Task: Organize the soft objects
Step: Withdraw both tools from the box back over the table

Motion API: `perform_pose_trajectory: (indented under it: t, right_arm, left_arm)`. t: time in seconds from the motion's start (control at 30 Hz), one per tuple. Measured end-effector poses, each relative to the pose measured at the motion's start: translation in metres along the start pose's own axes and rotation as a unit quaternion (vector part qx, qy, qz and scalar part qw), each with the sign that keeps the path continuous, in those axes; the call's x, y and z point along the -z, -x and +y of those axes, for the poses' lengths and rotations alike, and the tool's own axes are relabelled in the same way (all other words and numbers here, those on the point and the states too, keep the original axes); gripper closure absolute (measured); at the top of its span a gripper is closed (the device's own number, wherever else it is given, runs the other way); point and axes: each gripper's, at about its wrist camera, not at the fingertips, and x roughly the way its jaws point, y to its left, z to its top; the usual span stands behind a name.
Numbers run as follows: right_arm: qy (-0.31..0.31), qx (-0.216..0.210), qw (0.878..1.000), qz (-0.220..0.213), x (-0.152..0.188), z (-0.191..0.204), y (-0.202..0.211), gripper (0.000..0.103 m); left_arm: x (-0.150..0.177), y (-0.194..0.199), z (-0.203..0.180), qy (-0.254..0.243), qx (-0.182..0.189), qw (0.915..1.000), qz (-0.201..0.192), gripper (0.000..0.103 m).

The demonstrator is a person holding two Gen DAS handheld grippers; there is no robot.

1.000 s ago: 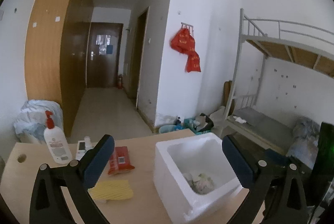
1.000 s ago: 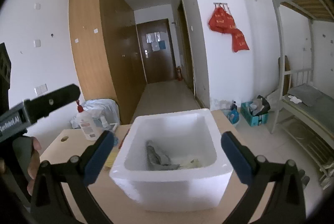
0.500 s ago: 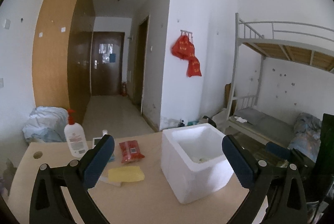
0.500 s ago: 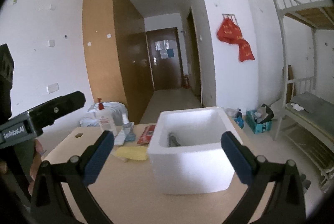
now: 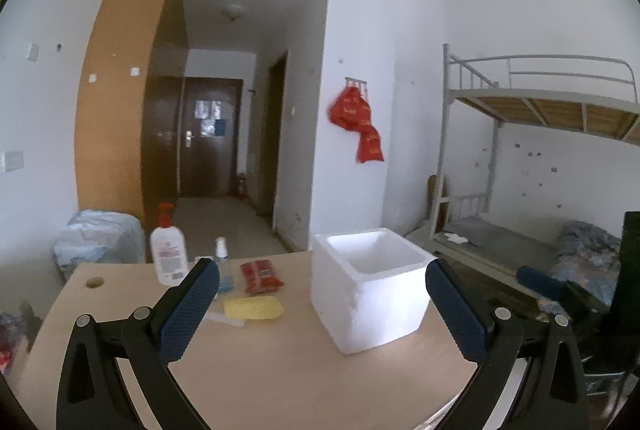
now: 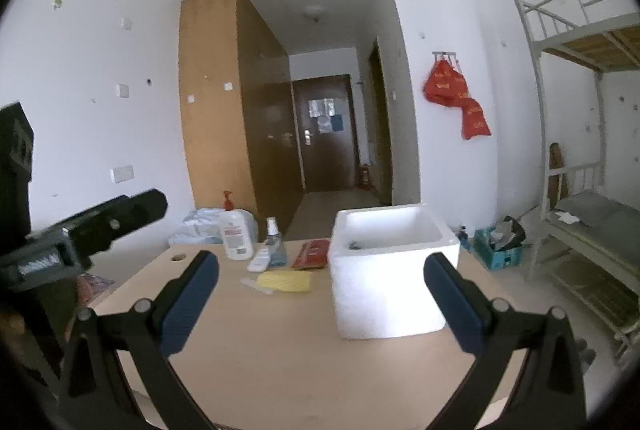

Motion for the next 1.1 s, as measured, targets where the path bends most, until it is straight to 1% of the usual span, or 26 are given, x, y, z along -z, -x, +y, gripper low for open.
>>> perform_pose_trajectory:
  t: [0.13,0.27,0.47,0.6,0.87,1.1]
  right_arm:
    - [0.010,-0.008,1.000,-0.002,0.005,0.007,0.007,0.000]
    - [0.017,-0.019,1.000,-0.002,0.007,0.015,0.010,0.000]
    - [0.011,-0.035,0.999,-0.008,0.009,0.020,0.008,0.000]
    - [0.014,-0.043,0.999,-0.002,0.010,0.024,-0.002,0.000]
    - [0.029,-0.077,0.996,0.025,0.016,0.046,-0.035,0.000]
    - [0.032,-0.106,0.993,0.043,0.016,0.061,-0.064,0.000]
  left_arm:
    - [0.010,0.014,0.000,-0.001,-0.012,0.9999,0.002,0.000]
    - [0.014,0.024,0.003,-0.006,-0.032,0.9995,-0.001,0.000]
    - [0.015,0.031,0.020,0.000,-0.061,0.9981,-0.007,0.000]
    - [0.019,0.027,0.034,0.006,-0.079,0.9969,-0.001,0.000]
    - [0.028,0.017,0.069,0.017,-0.116,0.9929,0.015,0.000]
    - [0.034,0.012,0.101,0.030,-0.146,0.9886,0.018,0.000]
